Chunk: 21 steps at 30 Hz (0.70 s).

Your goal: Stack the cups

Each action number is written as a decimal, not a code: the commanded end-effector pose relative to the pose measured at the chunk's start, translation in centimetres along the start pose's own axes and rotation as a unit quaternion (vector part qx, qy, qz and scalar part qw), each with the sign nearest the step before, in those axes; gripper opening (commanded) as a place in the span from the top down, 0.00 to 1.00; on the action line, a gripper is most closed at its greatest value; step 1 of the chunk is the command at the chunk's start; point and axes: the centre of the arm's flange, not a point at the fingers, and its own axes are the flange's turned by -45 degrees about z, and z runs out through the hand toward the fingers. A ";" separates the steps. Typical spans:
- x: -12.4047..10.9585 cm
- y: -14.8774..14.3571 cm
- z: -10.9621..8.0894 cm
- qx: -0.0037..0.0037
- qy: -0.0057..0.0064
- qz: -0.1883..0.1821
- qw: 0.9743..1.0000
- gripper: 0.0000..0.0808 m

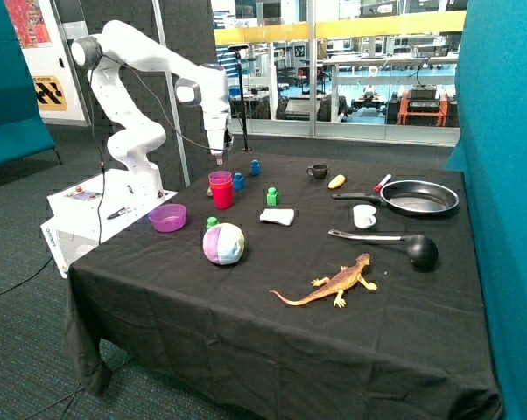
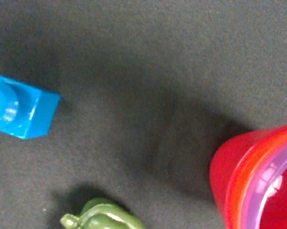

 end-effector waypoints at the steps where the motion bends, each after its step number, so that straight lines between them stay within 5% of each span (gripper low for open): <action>1: 0.1 -0.7 -1.7 0.000 0.000 -0.007 1.000 0.37; 21: 0.3 -0.1 -2.3 0.000 0.000 -0.015 1.000 0.37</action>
